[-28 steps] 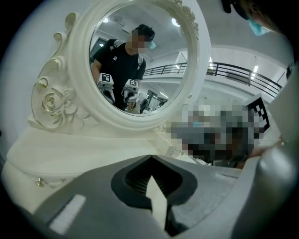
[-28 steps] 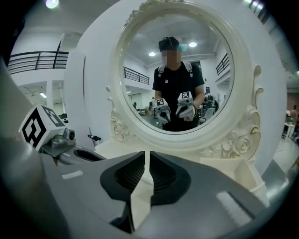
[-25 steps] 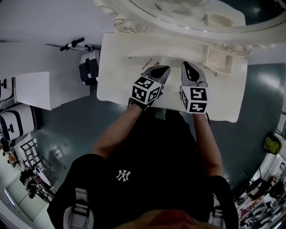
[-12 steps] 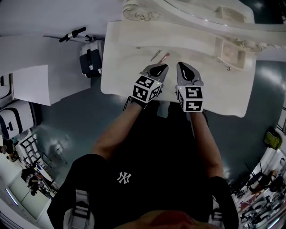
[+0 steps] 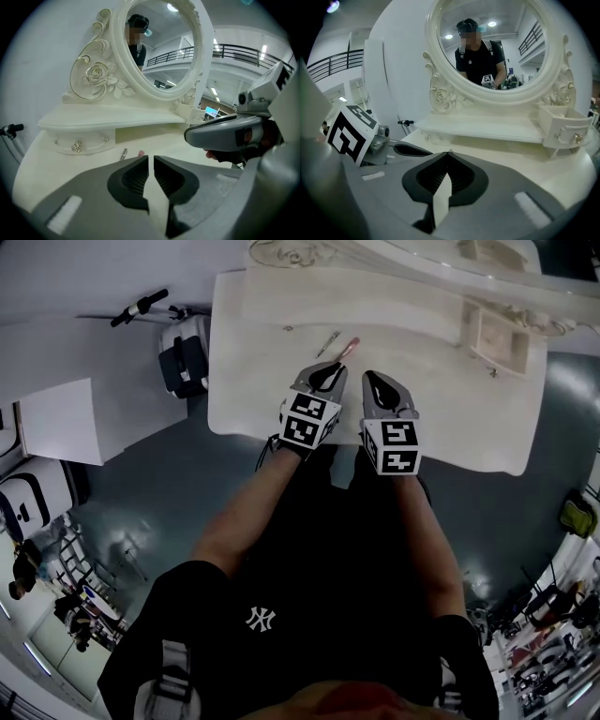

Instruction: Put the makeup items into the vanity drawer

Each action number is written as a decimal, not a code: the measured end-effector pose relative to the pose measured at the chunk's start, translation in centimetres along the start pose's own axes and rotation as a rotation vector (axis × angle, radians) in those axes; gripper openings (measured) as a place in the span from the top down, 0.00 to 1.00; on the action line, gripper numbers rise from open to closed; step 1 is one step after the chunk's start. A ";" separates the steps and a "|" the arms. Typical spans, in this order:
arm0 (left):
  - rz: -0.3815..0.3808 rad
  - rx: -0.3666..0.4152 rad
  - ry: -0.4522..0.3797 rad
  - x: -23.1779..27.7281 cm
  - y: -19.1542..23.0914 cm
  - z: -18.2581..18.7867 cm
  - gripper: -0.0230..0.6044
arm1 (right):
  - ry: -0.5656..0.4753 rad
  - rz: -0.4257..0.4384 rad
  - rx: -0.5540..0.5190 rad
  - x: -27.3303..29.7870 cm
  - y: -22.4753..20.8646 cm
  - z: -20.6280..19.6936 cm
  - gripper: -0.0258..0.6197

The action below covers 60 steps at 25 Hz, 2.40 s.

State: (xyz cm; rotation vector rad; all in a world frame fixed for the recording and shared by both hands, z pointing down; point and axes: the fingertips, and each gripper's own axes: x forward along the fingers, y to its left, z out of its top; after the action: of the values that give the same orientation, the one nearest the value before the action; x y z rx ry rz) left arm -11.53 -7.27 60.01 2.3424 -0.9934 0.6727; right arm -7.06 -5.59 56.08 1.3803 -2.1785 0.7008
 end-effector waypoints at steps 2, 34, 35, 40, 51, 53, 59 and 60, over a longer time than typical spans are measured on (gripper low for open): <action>0.023 0.019 0.007 0.4 0.6 -0.4 0.91 | 0.004 0.003 0.014 0.2 0.1 -0.4 0.92; 0.069 0.148 0.163 3.7 2.1 -3.7 0.90 | 0.011 -0.038 0.104 -0.4 -3.5 -1.1 0.92; 0.062 0.147 0.157 3.6 1.9 -3.3 0.90 | 0.008 -0.043 0.109 -0.5 -3.8 -1.0 0.92; 0.021 0.163 0.110 3.1 0.1 -0.9 0.90 | -0.010 -0.072 0.122 -1.0 -4.9 -0.7 0.92; -0.080 0.220 -0.023 1.7 -5.5 6.0 0.90 | -0.109 -0.143 0.155 -4.6 -8.5 2.3 0.92; -0.099 0.236 -0.038 1.8 -6.7 7.4 0.90 | -0.129 -0.153 0.173 -5.5 -9.4 2.9 0.92; -0.166 0.289 -0.085 3.0 -11.1 11.6 0.90 | -0.181 -0.205 0.214 -8.8 -13.3 4.2 0.92; -0.177 0.301 -0.092 3.3 -11.9 12.4 0.90 | -0.189 -0.213 0.226 -9.3 -14.2 4.4 0.92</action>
State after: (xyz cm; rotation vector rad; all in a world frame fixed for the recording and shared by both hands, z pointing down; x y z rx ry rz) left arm 2.51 -9.35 49.67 2.7068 -0.7523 0.6885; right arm 9.03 -7.22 49.34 1.8299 -2.0978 0.7814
